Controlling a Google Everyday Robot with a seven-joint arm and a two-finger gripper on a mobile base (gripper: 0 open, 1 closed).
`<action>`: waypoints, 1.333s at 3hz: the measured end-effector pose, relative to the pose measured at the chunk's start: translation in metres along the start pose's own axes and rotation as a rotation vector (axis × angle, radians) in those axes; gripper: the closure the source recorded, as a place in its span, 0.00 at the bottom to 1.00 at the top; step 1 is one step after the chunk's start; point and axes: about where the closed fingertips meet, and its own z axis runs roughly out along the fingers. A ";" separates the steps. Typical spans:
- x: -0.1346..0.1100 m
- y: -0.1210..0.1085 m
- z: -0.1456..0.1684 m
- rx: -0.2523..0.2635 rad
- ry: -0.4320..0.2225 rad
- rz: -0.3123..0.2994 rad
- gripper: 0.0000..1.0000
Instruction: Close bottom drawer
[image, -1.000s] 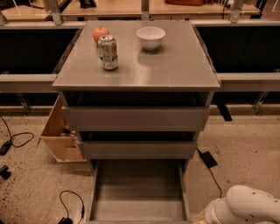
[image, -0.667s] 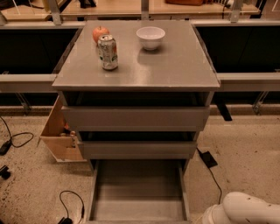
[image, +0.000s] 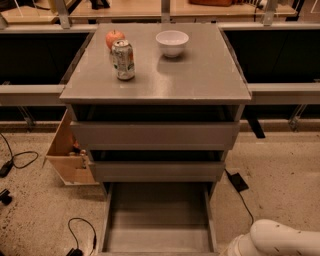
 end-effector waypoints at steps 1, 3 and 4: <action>0.008 -0.019 0.067 -0.032 -0.029 0.020 1.00; 0.036 -0.043 0.159 -0.085 -0.132 0.035 1.00; 0.036 -0.053 0.187 -0.111 -0.187 0.034 1.00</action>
Offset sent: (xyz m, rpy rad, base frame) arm 0.0000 0.0138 -0.1925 0.2009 0.0087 -0.0698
